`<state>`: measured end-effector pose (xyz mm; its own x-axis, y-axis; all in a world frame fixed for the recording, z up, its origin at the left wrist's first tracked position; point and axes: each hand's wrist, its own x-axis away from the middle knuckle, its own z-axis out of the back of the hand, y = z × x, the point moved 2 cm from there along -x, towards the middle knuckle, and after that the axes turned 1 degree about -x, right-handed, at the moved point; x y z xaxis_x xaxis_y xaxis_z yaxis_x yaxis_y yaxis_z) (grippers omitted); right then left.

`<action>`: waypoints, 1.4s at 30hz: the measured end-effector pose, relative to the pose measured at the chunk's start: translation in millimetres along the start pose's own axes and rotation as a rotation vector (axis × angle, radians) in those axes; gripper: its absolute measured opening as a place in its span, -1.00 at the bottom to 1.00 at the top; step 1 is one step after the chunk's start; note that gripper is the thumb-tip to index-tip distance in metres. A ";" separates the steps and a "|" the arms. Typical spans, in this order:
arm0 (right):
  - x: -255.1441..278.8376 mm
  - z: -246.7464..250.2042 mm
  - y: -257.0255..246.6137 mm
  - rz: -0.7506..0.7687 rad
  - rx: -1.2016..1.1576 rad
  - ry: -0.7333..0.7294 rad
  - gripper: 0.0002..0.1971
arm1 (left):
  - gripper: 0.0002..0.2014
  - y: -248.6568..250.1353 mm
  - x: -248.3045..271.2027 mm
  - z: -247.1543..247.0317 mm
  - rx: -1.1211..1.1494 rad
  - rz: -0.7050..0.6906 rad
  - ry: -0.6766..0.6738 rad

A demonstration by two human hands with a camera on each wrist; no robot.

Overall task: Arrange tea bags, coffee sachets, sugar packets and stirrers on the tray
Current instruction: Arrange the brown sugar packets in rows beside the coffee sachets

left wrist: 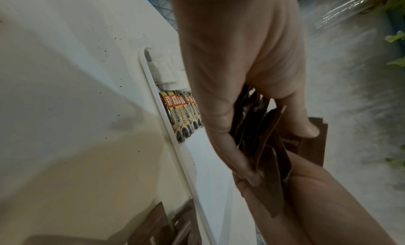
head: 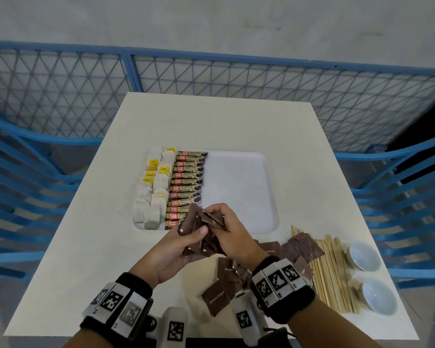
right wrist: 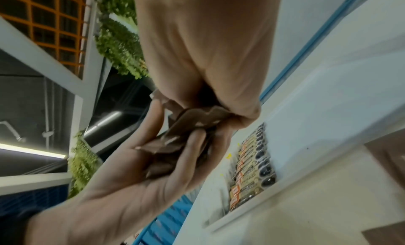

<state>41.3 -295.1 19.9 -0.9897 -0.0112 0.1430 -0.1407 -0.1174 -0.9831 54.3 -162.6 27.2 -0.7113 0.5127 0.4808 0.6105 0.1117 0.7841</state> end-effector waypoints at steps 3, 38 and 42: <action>-0.3 -8.2 2.6 0.010 0.047 0.003 -0.73 | -0.74 -1.6 0.3 2.9 -0.044 0.001 0.047; -23.4 -9.7 -39.3 -0.166 -0.180 0.065 -0.73 | -0.62 40.1 -25.7 53.4 0.299 -0.083 0.122; -34.6 -19.4 -34.8 -0.233 -0.133 0.111 -0.82 | -0.45 47.6 -29.8 56.1 0.281 -0.074 0.052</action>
<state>79.9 -271.4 46.9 -0.9263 0.1100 0.3604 -0.3597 0.0274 -0.9327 124.1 -124.8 28.2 -0.7701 0.4506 0.4516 0.6235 0.3820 0.6821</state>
